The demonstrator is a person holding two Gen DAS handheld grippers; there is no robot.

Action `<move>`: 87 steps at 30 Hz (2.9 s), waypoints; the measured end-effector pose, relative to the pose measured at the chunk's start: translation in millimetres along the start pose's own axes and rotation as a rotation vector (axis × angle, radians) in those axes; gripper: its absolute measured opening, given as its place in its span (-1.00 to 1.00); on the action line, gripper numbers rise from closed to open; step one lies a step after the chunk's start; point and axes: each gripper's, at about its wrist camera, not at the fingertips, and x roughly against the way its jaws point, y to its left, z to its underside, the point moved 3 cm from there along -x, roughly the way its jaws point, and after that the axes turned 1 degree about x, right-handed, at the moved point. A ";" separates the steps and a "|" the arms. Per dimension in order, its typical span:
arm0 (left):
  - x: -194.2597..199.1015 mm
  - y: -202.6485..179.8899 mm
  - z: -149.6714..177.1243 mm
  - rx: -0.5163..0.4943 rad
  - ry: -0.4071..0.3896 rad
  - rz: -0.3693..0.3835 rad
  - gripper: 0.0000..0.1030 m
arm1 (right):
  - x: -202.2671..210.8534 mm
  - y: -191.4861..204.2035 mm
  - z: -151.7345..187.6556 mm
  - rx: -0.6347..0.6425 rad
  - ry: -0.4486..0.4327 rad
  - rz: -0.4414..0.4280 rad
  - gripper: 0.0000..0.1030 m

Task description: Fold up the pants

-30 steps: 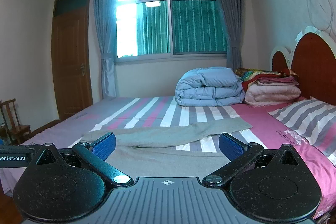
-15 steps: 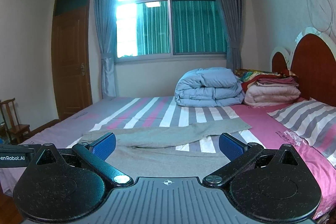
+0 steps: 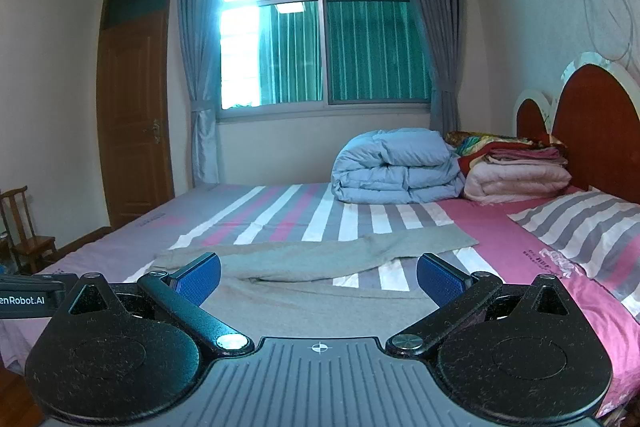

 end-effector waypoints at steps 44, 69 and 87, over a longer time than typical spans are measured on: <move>-60.2 -7.7 37.1 -0.041 0.191 -0.017 0.88 | -60.2 -15.2 57.8 0.010 0.187 0.026 1.00; -297.7 20.4 -116.2 -0.102 0.284 -0.069 0.88 | -304.2 -22.0 -7.0 0.123 0.308 -0.354 1.00; -571.3 102.7 -85.8 0.027 0.567 -0.175 0.78 | -630.7 70.8 46.2 0.463 0.586 -0.554 0.60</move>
